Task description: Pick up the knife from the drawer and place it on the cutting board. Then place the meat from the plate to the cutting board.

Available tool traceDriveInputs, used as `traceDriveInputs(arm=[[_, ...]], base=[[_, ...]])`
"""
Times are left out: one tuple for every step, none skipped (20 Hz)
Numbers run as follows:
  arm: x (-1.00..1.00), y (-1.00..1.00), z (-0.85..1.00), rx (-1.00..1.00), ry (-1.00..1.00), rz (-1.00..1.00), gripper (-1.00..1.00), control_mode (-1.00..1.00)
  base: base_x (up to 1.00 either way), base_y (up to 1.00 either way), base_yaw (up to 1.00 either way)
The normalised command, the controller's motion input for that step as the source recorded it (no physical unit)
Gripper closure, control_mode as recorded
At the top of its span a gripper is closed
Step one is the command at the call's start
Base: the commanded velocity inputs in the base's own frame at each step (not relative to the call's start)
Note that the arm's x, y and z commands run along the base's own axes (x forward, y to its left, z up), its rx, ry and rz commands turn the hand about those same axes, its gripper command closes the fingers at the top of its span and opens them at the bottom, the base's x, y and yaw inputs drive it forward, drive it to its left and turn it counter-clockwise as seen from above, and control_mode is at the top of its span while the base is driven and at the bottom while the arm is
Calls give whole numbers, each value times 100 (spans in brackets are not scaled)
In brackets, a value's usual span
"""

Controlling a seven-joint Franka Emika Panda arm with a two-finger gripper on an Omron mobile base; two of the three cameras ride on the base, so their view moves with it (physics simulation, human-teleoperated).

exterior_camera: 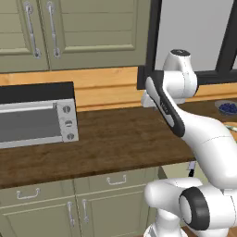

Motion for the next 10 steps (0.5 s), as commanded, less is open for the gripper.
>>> traceDriveInputs(arm=[[0, 0, 0, 0, 0, 0, -100, 100], [0, 0, 0, 0, 0, 0, -100, 100], [0, 0, 0, 0, 0, 0, -100, 100], [0, 0, 0, 0, 0, 0, -100, 100], [0, 0, 0, 0, 0, 0, -100, 100], [0, 0, 0, 0, 0, 0, -100, 100], [0, 0, 0, 0, 0, 0, -100, 100], [0, 0, 0, 0, 0, 0, -100, 100], [0, 0, 0, 0, 0, 0, -100, 100], [0, 0, 0, 0, 0, 0, -100, 100]], base=[[0, 0, 0], [0, 0, 0], [-25, 2, -10], [-19, 16, -23], [-20, 36, -32], [-20, 48, -39], [-29, 49, -44], [-23, 46, -47], [-20, 53, -48], [-14, 54, -49]])
